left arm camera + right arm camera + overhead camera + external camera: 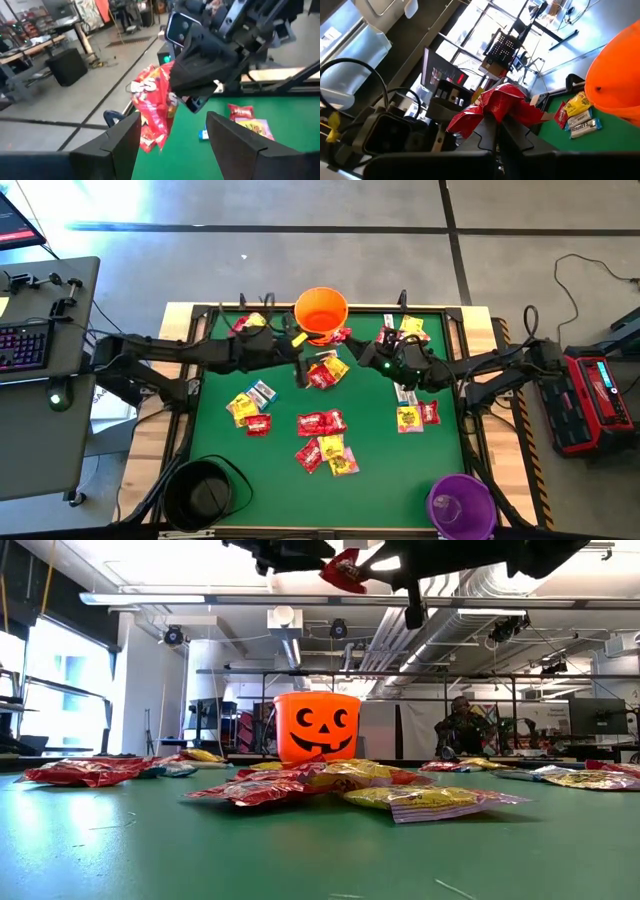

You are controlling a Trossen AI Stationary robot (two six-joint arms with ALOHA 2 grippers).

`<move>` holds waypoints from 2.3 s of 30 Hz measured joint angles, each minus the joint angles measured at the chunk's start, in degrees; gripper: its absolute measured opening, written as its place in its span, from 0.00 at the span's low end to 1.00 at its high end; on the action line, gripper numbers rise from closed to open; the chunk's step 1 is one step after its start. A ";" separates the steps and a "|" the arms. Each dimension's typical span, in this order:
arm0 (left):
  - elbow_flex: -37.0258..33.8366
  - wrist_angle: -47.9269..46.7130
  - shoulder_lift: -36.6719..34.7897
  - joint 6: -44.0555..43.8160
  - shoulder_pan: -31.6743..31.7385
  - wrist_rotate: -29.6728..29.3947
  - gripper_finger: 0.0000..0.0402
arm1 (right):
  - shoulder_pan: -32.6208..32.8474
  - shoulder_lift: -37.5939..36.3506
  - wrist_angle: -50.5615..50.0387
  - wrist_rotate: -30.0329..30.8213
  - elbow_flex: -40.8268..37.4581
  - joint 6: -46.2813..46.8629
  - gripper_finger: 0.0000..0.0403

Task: Sort candy by brand, put in halloween buckets
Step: Put the red candy into the black bucket

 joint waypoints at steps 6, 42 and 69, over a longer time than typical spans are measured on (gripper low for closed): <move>1.83 -0.46 2.34 -0.03 -0.85 -3.38 0.53 | 0.37 0.00 -0.01 0.13 0.00 0.08 0.00; 2.20 -18.63 -9.85 -3.25 3.44 13.75 0.00 | 0.77 -5.79 -7.93 -4.21 0.07 -8.89 0.52; 2.01 -63.31 -27.59 -36.28 -33.14 41.03 0.00 | -0.83 -10.38 -27.69 -9.95 0.07 -9.41 0.32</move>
